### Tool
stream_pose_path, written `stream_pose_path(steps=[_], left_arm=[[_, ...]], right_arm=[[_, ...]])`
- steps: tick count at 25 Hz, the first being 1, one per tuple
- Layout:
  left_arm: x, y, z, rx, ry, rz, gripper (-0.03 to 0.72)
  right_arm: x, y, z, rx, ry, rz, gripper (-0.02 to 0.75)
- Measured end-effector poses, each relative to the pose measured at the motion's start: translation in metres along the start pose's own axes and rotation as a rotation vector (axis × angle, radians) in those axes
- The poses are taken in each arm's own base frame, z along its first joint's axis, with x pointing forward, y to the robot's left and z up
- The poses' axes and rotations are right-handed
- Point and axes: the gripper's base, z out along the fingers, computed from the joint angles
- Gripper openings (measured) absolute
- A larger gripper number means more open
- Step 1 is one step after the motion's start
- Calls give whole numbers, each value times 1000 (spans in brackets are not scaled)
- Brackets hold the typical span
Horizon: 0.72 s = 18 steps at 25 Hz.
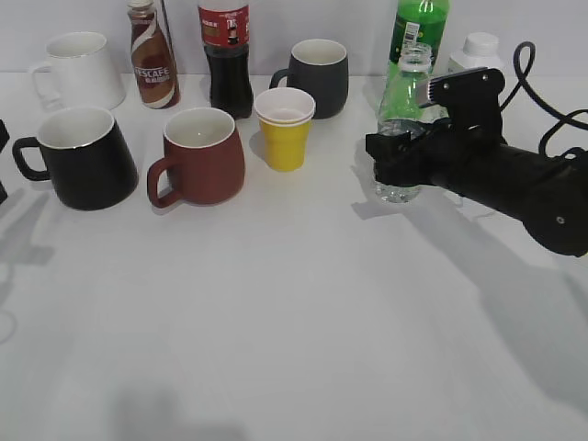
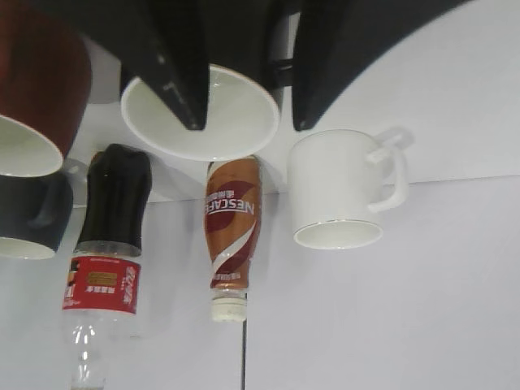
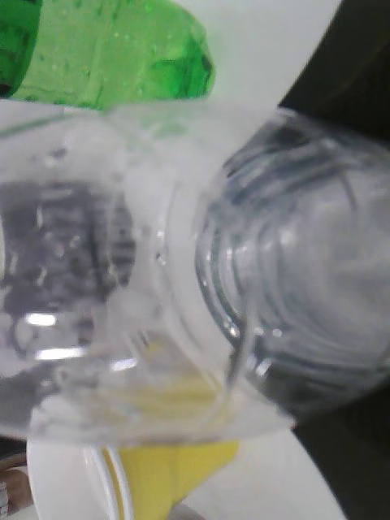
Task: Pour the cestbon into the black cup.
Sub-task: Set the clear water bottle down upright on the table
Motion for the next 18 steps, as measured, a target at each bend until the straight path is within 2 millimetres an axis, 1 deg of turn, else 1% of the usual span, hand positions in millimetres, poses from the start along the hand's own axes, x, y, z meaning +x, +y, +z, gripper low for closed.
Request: stream_pose_path(steps=[6,9,11,14,18], left_arm=[[0,-3,0,32,3,12,267],[0,-3,0,34,4,13,267],[0,-3,0,34,4,13,267],[0,-3,0,38,4,15,267],[-2,-4,-1,39,-3,3,267]], right_arm=[[6,2,-4,-15,-30,-6,454],[9,3,-8,-24,-52,-24,500],[10,4,-10,-28,-60,-28,546],[7,4,-11,-28,-101,-23,608],[-2,5,-13,-27,-134,-31,631]])
